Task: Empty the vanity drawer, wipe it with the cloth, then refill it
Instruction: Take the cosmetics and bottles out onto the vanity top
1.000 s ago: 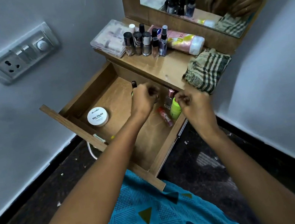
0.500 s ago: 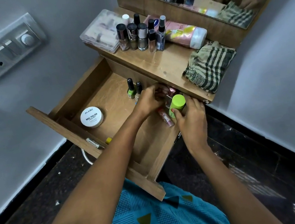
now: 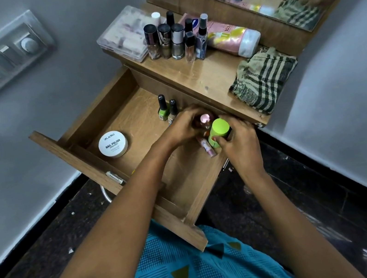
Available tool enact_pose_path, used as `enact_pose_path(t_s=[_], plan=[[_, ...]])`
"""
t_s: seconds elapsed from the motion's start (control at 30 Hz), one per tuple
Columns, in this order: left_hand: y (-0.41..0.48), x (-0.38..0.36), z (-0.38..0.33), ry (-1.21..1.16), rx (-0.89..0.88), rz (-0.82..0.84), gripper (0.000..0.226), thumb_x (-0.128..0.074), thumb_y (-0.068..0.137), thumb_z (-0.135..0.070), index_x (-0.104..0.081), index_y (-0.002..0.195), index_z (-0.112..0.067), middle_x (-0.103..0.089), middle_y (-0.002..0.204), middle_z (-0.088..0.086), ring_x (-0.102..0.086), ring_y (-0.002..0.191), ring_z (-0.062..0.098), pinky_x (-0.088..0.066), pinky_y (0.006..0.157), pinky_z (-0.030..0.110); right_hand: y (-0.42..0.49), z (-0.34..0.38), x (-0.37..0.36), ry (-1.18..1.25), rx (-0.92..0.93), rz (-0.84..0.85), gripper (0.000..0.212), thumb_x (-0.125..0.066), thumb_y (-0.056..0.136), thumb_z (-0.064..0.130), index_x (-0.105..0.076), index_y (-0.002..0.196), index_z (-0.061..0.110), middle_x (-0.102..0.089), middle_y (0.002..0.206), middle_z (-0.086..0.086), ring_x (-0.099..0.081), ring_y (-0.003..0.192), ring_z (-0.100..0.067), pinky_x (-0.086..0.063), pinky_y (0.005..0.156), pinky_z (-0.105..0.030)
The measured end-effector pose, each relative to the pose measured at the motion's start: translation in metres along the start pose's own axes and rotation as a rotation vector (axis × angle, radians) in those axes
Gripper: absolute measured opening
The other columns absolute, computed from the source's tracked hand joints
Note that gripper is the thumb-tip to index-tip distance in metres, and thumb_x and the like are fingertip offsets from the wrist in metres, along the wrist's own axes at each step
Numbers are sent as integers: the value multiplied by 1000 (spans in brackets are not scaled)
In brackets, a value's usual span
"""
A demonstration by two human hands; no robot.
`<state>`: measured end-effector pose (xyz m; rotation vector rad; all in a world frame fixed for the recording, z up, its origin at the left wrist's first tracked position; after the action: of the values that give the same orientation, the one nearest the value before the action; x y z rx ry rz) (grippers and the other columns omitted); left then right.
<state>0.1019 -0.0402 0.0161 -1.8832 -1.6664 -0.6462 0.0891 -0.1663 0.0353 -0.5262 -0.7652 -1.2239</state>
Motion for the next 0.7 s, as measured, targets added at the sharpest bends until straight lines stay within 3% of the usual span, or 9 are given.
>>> enact_pose_path(t_s=[0.27,0.4,0.5,0.63,0.7], plan=[[-13,7,4,-93,87,-110,34,-69,74,0,-64,108,2,-66,108,16,-61,103,25,-45,87,26,-1,7,2,23,-4,9,53,-75,72,8,-57,121,8,-65,115,-13,-56,111,-27,-46,93,-39],[-26,22,1,-133,95,-205,35,-67,76,1,-63,111,-1,-67,111,11,-60,102,15,-42,82,12,-3,12,8,54,-35,22,53,-74,74,16,-55,124,14,-65,116,-11,-61,105,-26,-50,88,-41],[-37,40,-9,-200,81,-255,42,-70,75,0,-61,116,-4,-67,104,2,-58,91,4,-41,72,-2,-3,26,17,80,-15,12,56,-75,74,20,-54,126,16,-64,119,-10,-60,108,-25,-50,91,-42],[-44,67,-32,-214,24,-298,39,-72,72,0,-64,110,-3,-64,91,-6,-59,72,-11,-44,64,-1,1,49,38,129,43,-20,60,-76,71,19,-53,127,16,-64,119,-10,-62,104,-23,-53,88,-42],[-44,82,-47,-199,-5,-342,36,-72,73,0,-66,108,-3,-64,90,-7,-60,72,-13,-44,63,-1,6,59,53,144,66,-57,59,-77,70,18,-54,125,16,-65,117,-10,-63,101,-23,-54,87,-42]])
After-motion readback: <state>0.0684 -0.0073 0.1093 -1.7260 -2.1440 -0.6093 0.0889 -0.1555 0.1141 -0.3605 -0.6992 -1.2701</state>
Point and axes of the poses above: each hand's wrist, its own y-axis towards the middle knuckle, its own x-axis out of the back of the hand, z = x × y, the point moved 7 cm from there along y, towards the middle knuckle
